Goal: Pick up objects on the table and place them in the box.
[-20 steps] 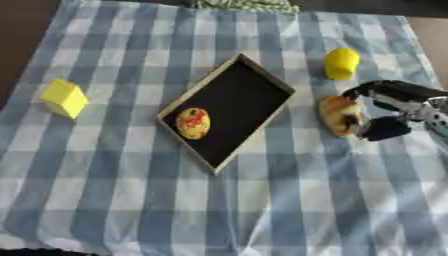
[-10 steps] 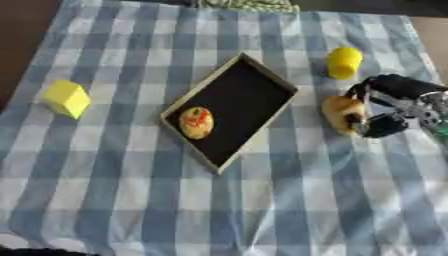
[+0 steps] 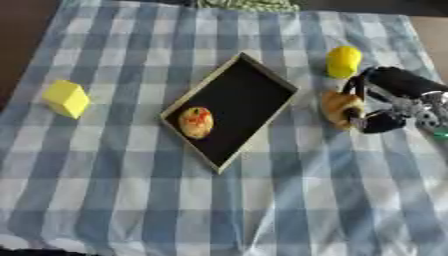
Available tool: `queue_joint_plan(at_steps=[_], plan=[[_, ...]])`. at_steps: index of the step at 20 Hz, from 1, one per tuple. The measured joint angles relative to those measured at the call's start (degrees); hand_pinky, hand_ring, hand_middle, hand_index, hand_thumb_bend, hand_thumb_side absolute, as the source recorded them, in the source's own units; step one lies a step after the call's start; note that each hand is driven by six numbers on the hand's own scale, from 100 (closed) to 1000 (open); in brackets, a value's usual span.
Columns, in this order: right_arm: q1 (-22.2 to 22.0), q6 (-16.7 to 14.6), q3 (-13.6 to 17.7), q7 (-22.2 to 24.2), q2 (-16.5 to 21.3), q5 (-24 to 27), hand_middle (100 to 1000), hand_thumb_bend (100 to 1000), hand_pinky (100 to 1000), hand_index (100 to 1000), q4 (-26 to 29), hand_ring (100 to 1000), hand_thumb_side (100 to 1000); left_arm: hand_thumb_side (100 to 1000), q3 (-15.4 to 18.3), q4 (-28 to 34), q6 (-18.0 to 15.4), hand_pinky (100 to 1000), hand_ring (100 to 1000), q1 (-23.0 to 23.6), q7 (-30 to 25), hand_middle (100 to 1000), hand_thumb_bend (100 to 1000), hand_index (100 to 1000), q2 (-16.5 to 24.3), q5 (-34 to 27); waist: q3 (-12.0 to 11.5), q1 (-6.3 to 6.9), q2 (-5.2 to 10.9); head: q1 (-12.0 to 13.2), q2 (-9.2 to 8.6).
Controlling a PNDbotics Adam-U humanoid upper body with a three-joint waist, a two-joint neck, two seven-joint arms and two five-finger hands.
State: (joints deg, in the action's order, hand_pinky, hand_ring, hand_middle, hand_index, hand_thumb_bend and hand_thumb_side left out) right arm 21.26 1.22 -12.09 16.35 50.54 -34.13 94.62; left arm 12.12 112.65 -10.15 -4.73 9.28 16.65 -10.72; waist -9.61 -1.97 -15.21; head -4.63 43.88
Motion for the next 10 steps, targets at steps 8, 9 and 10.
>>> queue_joint_plan(at_steps=[8, 9, 10], plan=[[8.3, 1.5, -0.1, 4.3, -0.1, 7.6, 444, 100, 883, 644, 11.5, 826, 116, 685, -0.2, 0.0, 0.1, 747, 806, 0.0, -0.1, 619, 100, 774, 0.0, 0.0, -0.2, 0.00, 0.00, -0.3, 0.00], [9.2, 2.1, -0.3, 5.1, -0.3, 8.6, 444, 100, 883, 644, 12.3, 826, 116, 685, -0.2, 0.0, 0.1, 747, 806, -0.1, -0.1, 619, 100, 774, 0.0, 0.0, -0.2, 0.00, 0.00, -0.4, 0.00], [9.8, 2.8, -0.4, 5.8, -0.4, 9.5, 444, 100, 883, 644, 13.0, 826, 116, 685, -0.3, 0.0, 0.1, 747, 806, -0.1, -0.1, 619, 100, 774, 0.0, 0.0, -0.2, 0.00, 0.00, -0.4, 0.00]])
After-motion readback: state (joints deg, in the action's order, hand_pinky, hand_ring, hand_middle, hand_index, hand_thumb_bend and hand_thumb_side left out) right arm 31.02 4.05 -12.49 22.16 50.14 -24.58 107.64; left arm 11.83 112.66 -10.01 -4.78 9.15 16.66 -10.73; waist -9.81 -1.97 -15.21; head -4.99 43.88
